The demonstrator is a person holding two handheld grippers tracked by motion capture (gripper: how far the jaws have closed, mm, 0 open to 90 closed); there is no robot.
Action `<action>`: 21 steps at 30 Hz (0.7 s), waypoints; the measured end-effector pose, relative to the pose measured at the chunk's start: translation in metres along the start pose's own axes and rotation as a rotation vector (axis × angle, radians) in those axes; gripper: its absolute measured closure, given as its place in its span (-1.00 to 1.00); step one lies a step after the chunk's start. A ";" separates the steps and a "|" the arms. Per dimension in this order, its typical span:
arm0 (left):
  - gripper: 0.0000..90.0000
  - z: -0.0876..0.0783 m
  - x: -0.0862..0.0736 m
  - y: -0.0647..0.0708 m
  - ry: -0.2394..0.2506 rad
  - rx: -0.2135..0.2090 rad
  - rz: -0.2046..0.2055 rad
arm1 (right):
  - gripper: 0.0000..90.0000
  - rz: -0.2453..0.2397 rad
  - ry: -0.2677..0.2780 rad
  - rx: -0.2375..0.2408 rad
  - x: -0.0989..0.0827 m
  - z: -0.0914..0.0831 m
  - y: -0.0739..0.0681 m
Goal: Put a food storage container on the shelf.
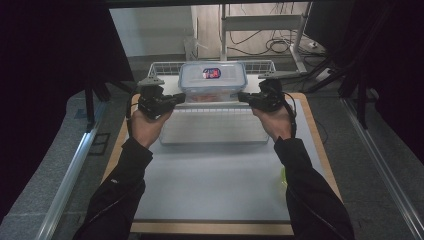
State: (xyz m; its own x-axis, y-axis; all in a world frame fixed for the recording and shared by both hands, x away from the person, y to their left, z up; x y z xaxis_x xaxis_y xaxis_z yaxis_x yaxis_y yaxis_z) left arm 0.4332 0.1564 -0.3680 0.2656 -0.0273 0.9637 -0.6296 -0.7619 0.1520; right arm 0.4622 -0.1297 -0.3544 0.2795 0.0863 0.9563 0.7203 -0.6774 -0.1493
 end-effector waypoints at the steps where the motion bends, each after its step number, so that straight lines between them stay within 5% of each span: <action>1: 0.97 0.001 0.000 -0.001 -0.003 0.008 -0.001 | 1.00 0.002 -0.001 -0.001 0.000 0.001 0.000; 8: 0.96 0.008 0.002 -0.008 -0.006 0.034 -0.030 | 1.00 0.001 -0.004 -0.016 0.001 0.006 0.004; 21: 0.73 0.002 0.001 0.007 -0.016 -0.025 0.006 | 0.86 0.001 -0.016 -0.002 -0.001 0.002 0.001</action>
State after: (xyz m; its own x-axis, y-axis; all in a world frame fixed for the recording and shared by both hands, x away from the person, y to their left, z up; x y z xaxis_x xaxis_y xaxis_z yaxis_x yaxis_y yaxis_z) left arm 0.4302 0.1499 -0.3668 0.2738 -0.0422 0.9609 -0.6493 -0.7451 0.1522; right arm 0.4641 -0.1288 -0.3556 0.2903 0.0968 0.9520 0.7186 -0.6790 -0.1501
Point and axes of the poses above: each handheld gripper's, and its own axes: z roughly forward along the jaws, x roughly out of its top, y roughly to its right, the point moved 4 cm from there along z, roughly forward along the jaws, and after that the axes turned 13 degrees about y, right-handed, at the moved point
